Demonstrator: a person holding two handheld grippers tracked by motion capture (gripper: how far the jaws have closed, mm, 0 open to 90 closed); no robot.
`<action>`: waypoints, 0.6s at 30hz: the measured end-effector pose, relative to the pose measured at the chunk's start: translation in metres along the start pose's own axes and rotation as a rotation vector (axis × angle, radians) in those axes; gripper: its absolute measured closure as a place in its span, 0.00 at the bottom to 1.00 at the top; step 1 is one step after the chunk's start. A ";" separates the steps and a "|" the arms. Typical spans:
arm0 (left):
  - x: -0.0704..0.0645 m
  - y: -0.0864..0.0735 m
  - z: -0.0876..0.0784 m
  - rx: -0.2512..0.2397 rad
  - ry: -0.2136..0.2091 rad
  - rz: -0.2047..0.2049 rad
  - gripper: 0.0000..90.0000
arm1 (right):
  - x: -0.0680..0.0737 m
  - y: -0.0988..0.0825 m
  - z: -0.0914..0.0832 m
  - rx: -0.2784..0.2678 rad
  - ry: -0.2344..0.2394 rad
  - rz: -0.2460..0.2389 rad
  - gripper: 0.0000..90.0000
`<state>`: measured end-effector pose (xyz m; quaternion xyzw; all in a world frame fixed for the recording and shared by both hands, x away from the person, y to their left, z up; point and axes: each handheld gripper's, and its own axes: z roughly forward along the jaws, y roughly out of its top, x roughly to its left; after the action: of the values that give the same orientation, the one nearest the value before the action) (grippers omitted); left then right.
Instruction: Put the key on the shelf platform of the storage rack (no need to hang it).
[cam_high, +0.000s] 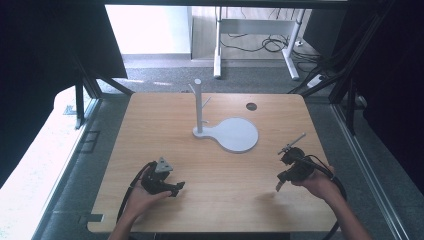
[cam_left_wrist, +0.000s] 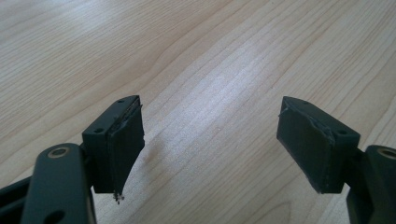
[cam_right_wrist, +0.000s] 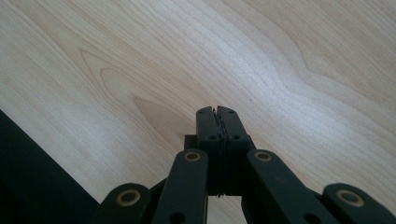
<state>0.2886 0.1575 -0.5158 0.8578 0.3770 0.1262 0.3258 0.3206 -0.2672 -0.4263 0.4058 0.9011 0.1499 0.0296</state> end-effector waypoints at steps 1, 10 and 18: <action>0.000 0.000 0.000 0.000 0.000 0.000 0.26 | 0.000 0.001 -0.001 -0.004 0.000 -0.004 0.99; -0.001 0.000 0.000 0.001 0.001 -0.003 0.26 | -0.003 0.014 -0.005 -0.015 -0.002 -0.010 0.99; -0.002 0.000 0.001 0.007 0.009 0.001 0.26 | -0.005 0.028 -0.008 -0.025 -0.007 -0.015 0.99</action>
<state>0.2877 0.1554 -0.5166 0.8585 0.3785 0.1289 0.3210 0.3424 -0.2552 -0.4107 0.3992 0.9020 0.1598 0.0390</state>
